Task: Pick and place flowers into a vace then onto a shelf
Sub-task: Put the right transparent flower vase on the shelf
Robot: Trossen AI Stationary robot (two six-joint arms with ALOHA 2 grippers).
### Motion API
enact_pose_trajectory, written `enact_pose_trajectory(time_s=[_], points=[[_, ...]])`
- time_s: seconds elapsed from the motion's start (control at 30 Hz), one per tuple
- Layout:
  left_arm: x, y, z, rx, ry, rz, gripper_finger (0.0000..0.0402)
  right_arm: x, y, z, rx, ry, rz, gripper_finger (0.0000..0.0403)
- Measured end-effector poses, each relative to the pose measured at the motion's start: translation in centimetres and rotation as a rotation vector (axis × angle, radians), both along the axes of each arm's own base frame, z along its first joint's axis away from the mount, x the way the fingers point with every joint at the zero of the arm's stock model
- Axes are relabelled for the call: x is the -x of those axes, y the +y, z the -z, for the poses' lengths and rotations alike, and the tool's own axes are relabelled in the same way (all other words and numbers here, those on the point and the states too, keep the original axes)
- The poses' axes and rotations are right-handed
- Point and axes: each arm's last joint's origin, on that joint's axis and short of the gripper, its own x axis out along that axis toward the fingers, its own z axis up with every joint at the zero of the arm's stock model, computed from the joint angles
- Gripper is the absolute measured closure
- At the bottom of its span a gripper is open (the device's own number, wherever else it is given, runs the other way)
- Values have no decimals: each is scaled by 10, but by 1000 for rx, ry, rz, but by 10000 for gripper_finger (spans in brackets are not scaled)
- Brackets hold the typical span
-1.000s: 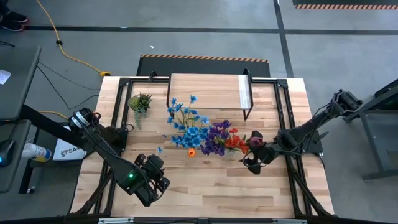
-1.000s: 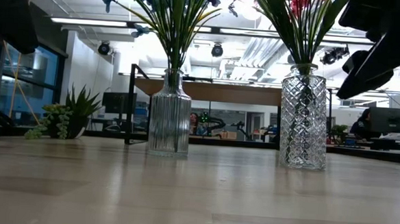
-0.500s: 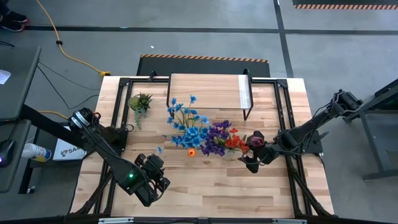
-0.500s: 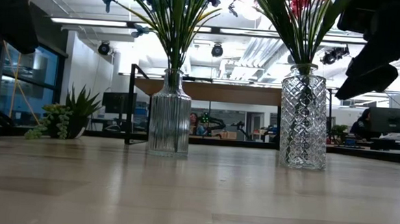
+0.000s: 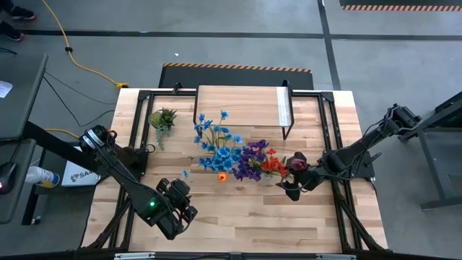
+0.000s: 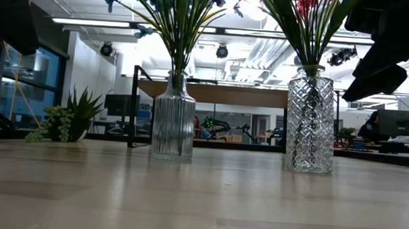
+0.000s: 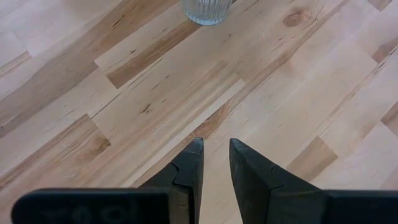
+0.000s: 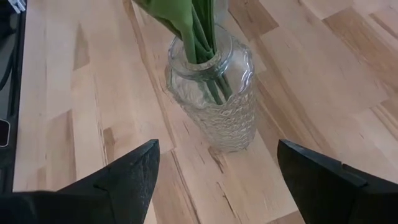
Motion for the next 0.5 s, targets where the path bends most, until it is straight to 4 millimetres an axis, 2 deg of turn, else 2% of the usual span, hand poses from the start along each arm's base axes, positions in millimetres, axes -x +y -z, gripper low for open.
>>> enact_pose_trajectory(time_s=[0.5], points=[[0, 0, 0, 0, 0, 0, 289, -1, -2, -1, 118, -27, 10, 88]])
